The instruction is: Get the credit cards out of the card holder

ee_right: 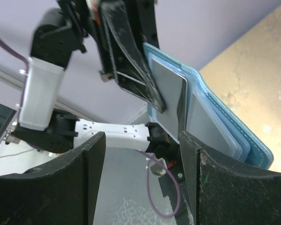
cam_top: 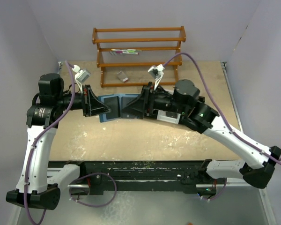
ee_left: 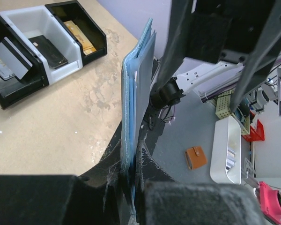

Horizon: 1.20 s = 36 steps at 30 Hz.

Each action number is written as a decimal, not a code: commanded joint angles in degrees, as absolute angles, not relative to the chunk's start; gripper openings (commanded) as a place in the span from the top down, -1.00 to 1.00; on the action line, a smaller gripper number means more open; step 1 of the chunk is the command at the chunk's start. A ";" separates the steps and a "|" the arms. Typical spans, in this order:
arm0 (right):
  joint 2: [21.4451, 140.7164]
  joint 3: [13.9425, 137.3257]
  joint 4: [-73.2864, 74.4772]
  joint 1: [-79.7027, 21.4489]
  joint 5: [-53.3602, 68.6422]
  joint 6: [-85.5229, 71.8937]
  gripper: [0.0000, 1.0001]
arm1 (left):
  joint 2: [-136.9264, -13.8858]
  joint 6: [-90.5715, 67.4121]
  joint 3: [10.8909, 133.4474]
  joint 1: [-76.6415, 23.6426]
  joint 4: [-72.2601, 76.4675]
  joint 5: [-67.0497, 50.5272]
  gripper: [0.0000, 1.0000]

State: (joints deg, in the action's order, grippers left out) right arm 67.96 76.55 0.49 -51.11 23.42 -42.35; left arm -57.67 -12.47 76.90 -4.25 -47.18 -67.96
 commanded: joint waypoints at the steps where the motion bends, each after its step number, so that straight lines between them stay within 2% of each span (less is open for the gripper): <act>1: 68.59 75.87 -4.19 -52.65 20.75 -43.10 -0.34 | -57.64 -14.51 76.46 -4.17 -44.40 -69.95 1.00; 9: 69.97 72.49 -4.55 -52.65 22.73 -43.47 -0.28 | -57.43 -19.20 75.86 -4.13 -41.44 -80.08 1.00; 14: 70.65 71.81 -7.85 -52.66 24.44 -44.30 -0.16 | -57.24 -21.11 75.00 -4.13 -40.03 -84.66 1.00; 21: 72.86 71.43 -19.57 -52.67 31.89 -48.76 0.17 | -57.19 -21.93 74.82 -4.13 -39.66 -87.14 1.00; 24: 72.22 70.72 -20.37 -52.67 32.58 -49.31 0.34 | -57.01 -22.15 75.68 -4.13 -39.53 -87.54 1.00; 28: 71.25 69.27 -20.88 -52.68 32.94 -50.22 0.68 | -56.54 -23.21 76.33 -4.13 -38.83 -89.53 1.00; 30: 71.02 68.77 -22.25 -52.64 32.66 -50.63 0.85 | -56.43 -24.26 76.28 -4.13 -38.07 -90.00 0.94; 32: 70.93 68.21 -23.24 -52.60 32.51 -51.23 0.98 | -56.34 -25.12 76.36 -4.14 -37.47 -90.52 0.78; 36: 70.46 67.35 -23.22 -52.65 32.75 -51.93 1.00 | -56.17 -25.65 76.58 -4.13 -37.28 -92.13 0.48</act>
